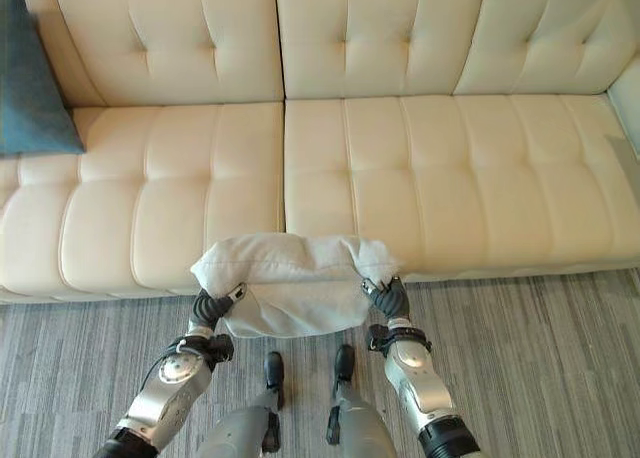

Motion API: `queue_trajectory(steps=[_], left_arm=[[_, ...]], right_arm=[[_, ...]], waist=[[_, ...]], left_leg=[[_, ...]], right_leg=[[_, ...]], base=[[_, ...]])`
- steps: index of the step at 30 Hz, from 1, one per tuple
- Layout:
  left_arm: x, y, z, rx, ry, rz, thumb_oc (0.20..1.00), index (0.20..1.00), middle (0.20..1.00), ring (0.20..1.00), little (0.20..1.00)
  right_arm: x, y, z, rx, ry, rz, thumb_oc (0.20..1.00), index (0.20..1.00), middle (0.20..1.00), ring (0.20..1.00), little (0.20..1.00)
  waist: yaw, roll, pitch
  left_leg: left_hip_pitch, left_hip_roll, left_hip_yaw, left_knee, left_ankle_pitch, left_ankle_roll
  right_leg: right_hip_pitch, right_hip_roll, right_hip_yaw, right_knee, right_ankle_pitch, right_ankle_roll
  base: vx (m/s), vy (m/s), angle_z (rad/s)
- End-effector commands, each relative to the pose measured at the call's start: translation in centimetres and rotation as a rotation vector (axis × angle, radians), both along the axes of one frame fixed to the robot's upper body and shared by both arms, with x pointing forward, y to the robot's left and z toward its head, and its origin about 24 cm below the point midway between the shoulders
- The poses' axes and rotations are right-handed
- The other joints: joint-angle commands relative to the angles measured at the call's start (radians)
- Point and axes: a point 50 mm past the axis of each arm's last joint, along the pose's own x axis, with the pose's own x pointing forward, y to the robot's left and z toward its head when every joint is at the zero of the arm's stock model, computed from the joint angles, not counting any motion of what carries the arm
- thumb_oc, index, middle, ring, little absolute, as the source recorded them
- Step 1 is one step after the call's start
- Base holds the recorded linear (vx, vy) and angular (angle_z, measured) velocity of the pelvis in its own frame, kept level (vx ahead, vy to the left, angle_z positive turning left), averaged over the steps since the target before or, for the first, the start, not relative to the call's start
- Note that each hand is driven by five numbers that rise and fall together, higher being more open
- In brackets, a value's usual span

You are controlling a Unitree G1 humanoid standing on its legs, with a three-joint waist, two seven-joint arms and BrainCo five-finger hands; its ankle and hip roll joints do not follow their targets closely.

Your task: Pick up all the scattered cushions and arrange them neatly on the sofa.

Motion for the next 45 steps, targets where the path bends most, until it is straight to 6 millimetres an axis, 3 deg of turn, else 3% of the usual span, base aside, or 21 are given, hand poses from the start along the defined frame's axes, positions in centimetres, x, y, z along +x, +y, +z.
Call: queue_trajectory(steps=[1, 4, 6, 8, 10, 12, 16, 19, 23, 26, 29, 30, 31, 32, 35, 37, 38, 39, 41, 42, 45], left_arm=[[-0.2, -0.3, 1.2, -0.033, -0.089, -0.014, 0.200, 0.200, 0.200, 0.200, 0.200], [-0.5, -0.3, 1.3, -0.018, -0.089, -0.007, 0.200, 0.200, 0.200, 0.200, 0.200], [-0.3, -0.5, 1.7, -0.025, -0.105, -0.005, 0.200, 0.200, 0.200, 0.200, 0.200], [-0.1, -0.4, 1.8, -0.015, -0.111, 0.004, 0.200, 0.200, 0.200, 0.200, 0.200], [0.1, -0.6, 1.8, -0.011, -0.111, 0.005, 0.200, 0.200, 0.200, 0.200, 0.200], [0.3, -0.6, 2.0, -0.018, -0.121, 0.010, 0.200, 0.200, 0.200, 0.200, 0.200], [0.3, -0.5, 2.0, -0.032, -0.120, 0.016, 0.200, 0.200, 0.200, 0.200, 0.200], [0.3, -0.4, 1.9, -0.020, -0.121, 0.008, 0.200, 0.200, 0.200, 0.200, 0.200], [0.3, -0.4, 1.9, -0.035, -0.127, 0.015, 0.200, 0.200, 0.200, 0.200, 0.200], [-0.3, -0.5, 1.4, -0.070, -0.104, 0.018, 0.200, 0.200, 0.200, 0.200, 0.200], [-0.6, -0.4, 1.0, -0.082, -0.090, 0.020, 0.200, 0.200, 0.200, 0.200, 0.200], [-0.6, -0.4, 1.0, -0.082, -0.090, 0.020, 0.200, 0.200, 0.200, 0.200, 0.200], [-0.6, -0.2, 1.2, -0.079, -0.098, 0.020, 0.200, 0.200, 0.200, 0.200, 0.200], [-0.6, -0.3, 1.2, -0.087, -0.096, 0.020, 0.200, 0.200, 0.200, 0.200, 0.200], [-0.7, -0.4, 0.9, -0.087, -0.078, 0.019, 0.200, 0.200, 0.200, 0.200, 0.200], [-0.7, -0.4, 0.8, -0.078, -0.072, 0.016, 0.200, 0.200, 0.200, 0.200, 0.200], [-0.9, -0.4, 0.6, -0.070, -0.060, 0.011, 0.200, 0.200, 0.200, 0.200, 0.200], [-0.9, -0.4, 0.6, -0.070, -0.060, 0.012, 0.200, 0.200, 0.200, 0.200, 0.200], [-1.3, -0.5, 0.2, -0.052, -0.043, 0.004, 0.200, 0.200, 0.200, 0.200, 0.200], [-1.3, -0.5, 0.3, -0.050, -0.045, -0.001, 0.200, 0.200, 0.200, 0.200, 0.200], [-1.3, -0.4, 0.1, -0.038, -0.035, 0.004, 0.200, 0.200, 0.200, 0.200, 0.200]], right_arm=[[-0.8, 0.3, 1.0, 0.051, -0.077, 0.025, 0.200, 0.200, 0.200, 0.200, 0.200], [-1.1, 0.3, 1.7, 0.065, -0.109, 0.030, 0.200, 0.200, 0.200, 0.200, 0.200], [-1.3, 0.5, 1.9, 0.070, -0.121, 0.033, 0.200, 0.200, 0.200, 0.200, 0.200], [-1.2, 0.8, 2.0, 0.058, -0.128, 0.037, 0.200, 0.200, 0.200, 0.200, 0.200], [-1.0, 0.9, 2.2, 0.055, -0.138, 0.033, 0.200, 0.200, 0.200, 0.200, 0.200], [-0.9, 0.8, 2.3, 0.072, -0.142, 0.019, 0.200, 0.200, 0.200, 0.200, 0.200], [-0.8, 0.8, 2.3, 0.148, -0.143, 0.002, 0.200, 0.200, 0.200, 0.200, 0.200], [-0.9, 0.4, 2.3, 0.130, -0.143, -0.005, 0.200, 0.200, 0.200, 0.200, 0.200], [-1.4, -0.5, 1.9, 0.119, -0.131, -0.017, 0.200, 0.200, 0.200, 0.200, 0.200], [-1.7, -1.3, 1.6, 0.097, -0.113, -0.021, 0.200, 0.200, 0.200, 0.200, 0.200], [-1.7, -1.6, 1.5, 0.079, -0.109, -0.013, 0.200, 0.200, 0.200, 0.200, 0.200], [-1.7, -1.6, 1.5, 0.080, -0.109, -0.013, 0.200, 0.200, 0.200, 0.200, 0.200], [-1.6, -1.8, 1.6, 0.072, -0.112, -0.008, 0.200, 0.200, 0.200, 0.200, 0.200], [-1.6, -1.8, 1.6, 0.068, -0.109, -0.009, 0.200, 0.200, 0.200, 0.200, 0.200], [-1.5, -1.9, 1.6, 0.062, -0.104, -0.017, 0.200, 0.200, 0.200, 0.200, 0.200], [-1.5, -1.8, 1.5, 0.066, -0.104, -0.019, 0.200, 0.200, 0.200, 0.200, 0.200], [-1.5, -1.6, 1.5, 0.055, -0.102, -0.012, 0.200, 0.200, 0.200, 0.200, 0.200], [-1.5, -1.6, 1.5, 0.055, -0.102, -0.012, 0.200, 0.200, 0.200, 0.200, 0.200], [-1.7, -1.2, 1.2, 0.045, -0.093, 0.007, 0.200, 0.200, 0.200, 0.200, 0.200], [-1.7, -1.2, 1.2, 0.037, -0.093, 0.009, 0.200, 0.200, 0.200, 0.200, 0.200], [-1.6, -1.0, 1.3, 0.032, -0.093, 0.009, 0.200, 0.200, 0.200, 0.200, 0.200]], waist=[[0.011, 0.006, -0.125], [0.008, 0.017, -0.114], [0.002, 0.022, -0.096], [0.002, 0.016, -0.074], [0.000, 0.012, -0.055], [0.005, 0.005, -0.055], [0.006, -0.004, -0.057], [-0.002, -0.017, -0.073], [-0.014, -0.010, -0.123], [-0.026, 0.017, -0.148], [-0.022, 0.022, -0.139], [-0.023, 0.023, -0.140], [-0.012, 0.018, -0.116], [-0.009, 0.014, -0.110], [0.001, -0.009, -0.091], [0.002, -0.025, -0.087], [0.007, -0.026, -0.089], [0.005, -0.028, -0.090], [0.005, -0.007, -0.104], [0.004, -0.001, -0.108], [-0.001, 0.000, -0.115]], left_leg=[[0.050, -0.008, -0.009, 0.003, -0.112, -0.014], [0.065, -0.030, -0.025, 0.029, -0.140, 0.020], [0.074, -0.048, -0.038, 0.041, -0.153, 0.042], [0.087, -0.065, -0.030, 0.043, -0.166, 0.066], [0.093, -0.067, -0.036, 0.045, -0.173, 0.064], [0.092, -0.067, -0.023, 0.046, -0.179, 0.060], [0.134, -0.079, -0.020, 0.044, -0.215, 0.047], [0.169, -0.084, -0.036, 0.045, -0.237, 0.024], [0.228, -0.052, -0.063, 0.071, -0.262, -0.007], [0.218, -0.021, -0.073, 0.204, -0.198, -0.050], [0.110, -0.003, -0.056, 0.465, -0.079, -0.108], [0.105, -0.002, -0.058, 0.472, -0.082, -0.108], [0.022, 0.002, -0.055, 0.626, -0.029, -0.129], [-0.007, 0.018, -0.044, 0.667, -0.036, -0.117], [-0.117, 0.000, -0.042, 0.634, -0.122, -0.066], [-0.155, -0.021, -0.052, 0.524, -0.167, -0.041], [-0.153, -0.033, -0.074, 0.379, -0.163, -0.034], [-0.150, -0.036, -0.074, 0.371, -0.158, -0.034], [-0.136, -0.024, -0.135, 0.060, -0.020, -0.063], [-0.135, -0.022, -0.140, -0.006, 0.006, -0.077], [-0.189, -0.016, -0.117, -0.006, 0.007, -0.107]], right_leg=[[0.025, -0.033, 0.003, 0.067, -0.143, 0.107], [-0.004, -0.050, 0.026, 0.204, -0.184, 0.117], [-0.067, -0.072, 0.043, 0.386, -0.191, 0.121], [-0.147, -0.091, 0.068, 0.535, -0.128, 0.125], [-0.210, -0.049, 0.097, 0.581, -0.142, 0.117], [-0.264, -0.008, 0.092, 0.506, -0.158, 0.113], [-0.260, 0.035, 0.071, 0.153, -0.057, 0.139], [-0.236, 0.048, 0.076, 0.008, -0.027, 0.152], [-0.180, 0.046, 0.026, 0.045, -0.032, 0.117], [-0.127, 0.063, 0.002, 0.078, -0.077, 0.083], [-0.057, 0.072, -0.019, 0.066, -0.122, 0.048], [-0.058, 0.072, -0.021, 0.065, -0.121, 0.047], [-0.023, 0.075, -0.027, 0.065, -0.148, 0.023], [-0.009, 0.079, -0.027, 0.065, -0.163, 0.012], [0.033, 0.066, -0.018, 0.062, -0.186, 0.006], [0.056, 0.056, -0.013, 0.058, -0.195, 0.012], [0.064, 0.057, -0.008, 0.060, -0.202, 0.016], [0.064, 0.055, -0.009, 0.060, -0.202, 0.016], [0.091, 0.078, -0.011, 0.063, -0.224, 0.013], [0.109, 0.084, -0.013, 0.060, -0.232, 0.012], [0.159, 0.090, 0.002, 0.053, -0.249, 0.014]], base=[[0.05, 0.170, -0.05], [0.03, 0.210, -0.05], [-0.01, 0.238, 0.00], [-0.02, 0.176, -0.08], [0.02, 0.061, -0.20], [0.08, 0.001, -0.05], [0.21, -0.053, 0.02], [0.30, -0.118, 0.17], [0.50, -0.197, 0.21], [0.49, -0.196, 0.20], [0.32, -0.182, 0.31], [0.24, -0.179, 0.09], [0.26, -0.200, -0.18], [0.36, -0.255, -0.19], [0.22, -0.135, -0.03], [0.24, -0.063, 0.34], [0.20, -0.011, 0.37], [0.29, 0.028, 0.30], [0.34, 0.057, 0.22], [0.22, 0.041, 0.05], [0.35, 0.113, 0.05]])
